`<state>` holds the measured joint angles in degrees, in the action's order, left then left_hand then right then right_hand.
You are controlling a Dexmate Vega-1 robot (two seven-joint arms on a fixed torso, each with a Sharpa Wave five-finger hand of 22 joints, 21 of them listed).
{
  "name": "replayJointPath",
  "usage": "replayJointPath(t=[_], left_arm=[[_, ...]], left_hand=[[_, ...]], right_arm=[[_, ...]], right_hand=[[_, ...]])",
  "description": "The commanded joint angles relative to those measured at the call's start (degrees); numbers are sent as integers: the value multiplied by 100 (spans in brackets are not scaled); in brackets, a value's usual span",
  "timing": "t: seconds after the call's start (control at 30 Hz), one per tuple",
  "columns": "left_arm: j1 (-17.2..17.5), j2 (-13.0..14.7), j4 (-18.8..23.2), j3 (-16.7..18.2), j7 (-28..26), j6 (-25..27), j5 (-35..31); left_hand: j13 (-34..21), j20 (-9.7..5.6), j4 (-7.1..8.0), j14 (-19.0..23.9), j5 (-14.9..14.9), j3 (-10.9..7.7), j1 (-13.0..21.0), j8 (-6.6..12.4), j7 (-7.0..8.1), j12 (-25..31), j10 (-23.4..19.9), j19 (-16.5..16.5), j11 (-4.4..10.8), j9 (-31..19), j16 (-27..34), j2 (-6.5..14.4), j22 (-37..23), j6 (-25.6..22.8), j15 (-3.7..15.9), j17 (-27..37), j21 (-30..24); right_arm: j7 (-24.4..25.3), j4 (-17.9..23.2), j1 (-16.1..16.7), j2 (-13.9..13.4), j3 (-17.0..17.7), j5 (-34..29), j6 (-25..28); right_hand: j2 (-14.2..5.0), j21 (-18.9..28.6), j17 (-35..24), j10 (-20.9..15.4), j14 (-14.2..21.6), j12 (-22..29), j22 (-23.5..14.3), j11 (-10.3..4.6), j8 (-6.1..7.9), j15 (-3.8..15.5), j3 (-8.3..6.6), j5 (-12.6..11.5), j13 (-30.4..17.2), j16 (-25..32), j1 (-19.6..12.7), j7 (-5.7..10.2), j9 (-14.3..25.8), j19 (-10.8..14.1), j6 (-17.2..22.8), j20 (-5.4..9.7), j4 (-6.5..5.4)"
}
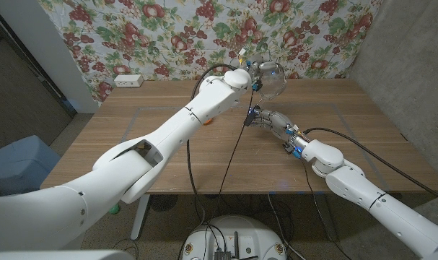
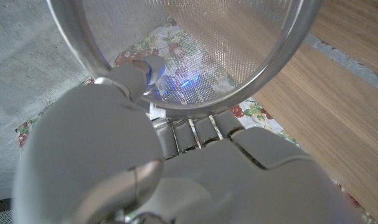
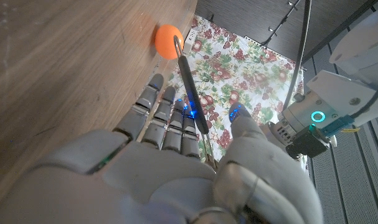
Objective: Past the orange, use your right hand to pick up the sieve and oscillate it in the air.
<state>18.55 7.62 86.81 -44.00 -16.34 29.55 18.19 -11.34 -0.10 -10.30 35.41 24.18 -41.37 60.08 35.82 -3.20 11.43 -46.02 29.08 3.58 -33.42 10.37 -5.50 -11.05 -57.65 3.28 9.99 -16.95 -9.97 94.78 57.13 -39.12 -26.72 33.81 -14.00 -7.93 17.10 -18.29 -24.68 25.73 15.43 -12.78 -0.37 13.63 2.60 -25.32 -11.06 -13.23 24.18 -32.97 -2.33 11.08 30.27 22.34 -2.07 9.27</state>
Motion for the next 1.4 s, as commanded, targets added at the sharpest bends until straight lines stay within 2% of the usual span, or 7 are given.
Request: replayJointPath(t=[0.03, 0.37, 0.77, 0.9, 1.03, 1.1, 1.4], left_arm=[[20, -13, -26, -8, -39, -34, 44], [17, -15, -53, -12, -72, -70, 29], [30, 2, -11, -9, -105, -49, 20], [38, 8, 13, -24, -154, -63, -24], [55, 13, 43, -14, -189, -61, -39], [62, 15, 52, -9, -201, -51, -42], [106, 20, 105, 2, -242, -11, -39]], left_hand=[[-7, 31, 5, -45, 29, -58, -51, -33, -611, -4, 36, 16, -11, 0, 1, 0, -27, -600, 354, 22, -35], [-8, 38, 6, -69, 38, -91, -75, -50, -591, -2, 60, 9, -15, -23, 1, -6, -29, -591, 346, 23, -36], [-10, 47, 7, -84, 47, -130, -99, -66, -580, -4, 97, -2, -10, -40, 5, -11, -32, -597, 336, 25, -36], [-10, 54, 7, -93, 50, -141, -107, -71, -583, -5, 110, -8, -10, -44, 4, -13, -32, -604, 327, 25, -36], [-10, 58, 6, -94, 52, -152, -112, -76, -581, -6, 121, -7, -10, -50, 6, -14, -33, -601, 329, 25, -37], [-11, 60, 6, -96, 54, -157, -116, -78, -581, -5, 124, -8, -9, -53, 6, -15, -33, -605, 331, 25, -38], [-11, 66, 8, -91, 60, -181, -138, -95, -561, 0, 138, -11, -17, -56, 13, -19, -35, -611, 325, 25, -40]], right_arm=[[16, -37, 6, 71, 17, 76, -11], [492, 98, 131, 98, 79, -171, -22], [822, 160, 207, 173, 125, -286, -14], [868, 133, 259, 232, 169, -229, -102], [1086, 220, 363, 257, 236, -203, -36], [1086, 224, 374, 241, 248, -192, -23], [1530, 462, 541, 194, 347, -389, 103]], right_hand=[[48, 98, -279, -372, 219, 191, -95, -78, 110, 172, 109, -26, -173, 280, -94, -42, 42, -41, 277, -82, 7], [130, 553, -1529, -1224, 793, 987, -304, -264, 482, 442, 298, -65, -953, 1395, -818, 47, 264, 140, 971, -110, 97], [-103, 1167, -3507, -2003, 1414, 2430, -463, -622, 1249, 776, 388, -132, -2331, 3020, -1826, 209, 783, 375, 2089, 133, 49], [-370, 1323, -3660, -1921, 1389, 2648, -508, -629, 1344, 902, 139, -194, -2640, 2942, -2106, 244, 910, 443, 2050, 307, -16], [-453, 1744, -3795, -2026, 1863, 2579, -717, -518, 1310, 999, -331, -146, -2535, 2913, -2296, 211, 874, 703, 1982, 525, -265], [-415, 2013, -3911, -2462, 2328, 2485, -826, -554, 1250, 1003, -599, 14, -2280, 2954, -2324, 184, 783, 738, 2016, 618, -479], [-375, 2455, -3766, -3207, 2994, 2384, -952, -620, 1244, 1007, -870, 68, -1874, 2816, -2413, 86, 634, 822, 2372, 693, -628]])
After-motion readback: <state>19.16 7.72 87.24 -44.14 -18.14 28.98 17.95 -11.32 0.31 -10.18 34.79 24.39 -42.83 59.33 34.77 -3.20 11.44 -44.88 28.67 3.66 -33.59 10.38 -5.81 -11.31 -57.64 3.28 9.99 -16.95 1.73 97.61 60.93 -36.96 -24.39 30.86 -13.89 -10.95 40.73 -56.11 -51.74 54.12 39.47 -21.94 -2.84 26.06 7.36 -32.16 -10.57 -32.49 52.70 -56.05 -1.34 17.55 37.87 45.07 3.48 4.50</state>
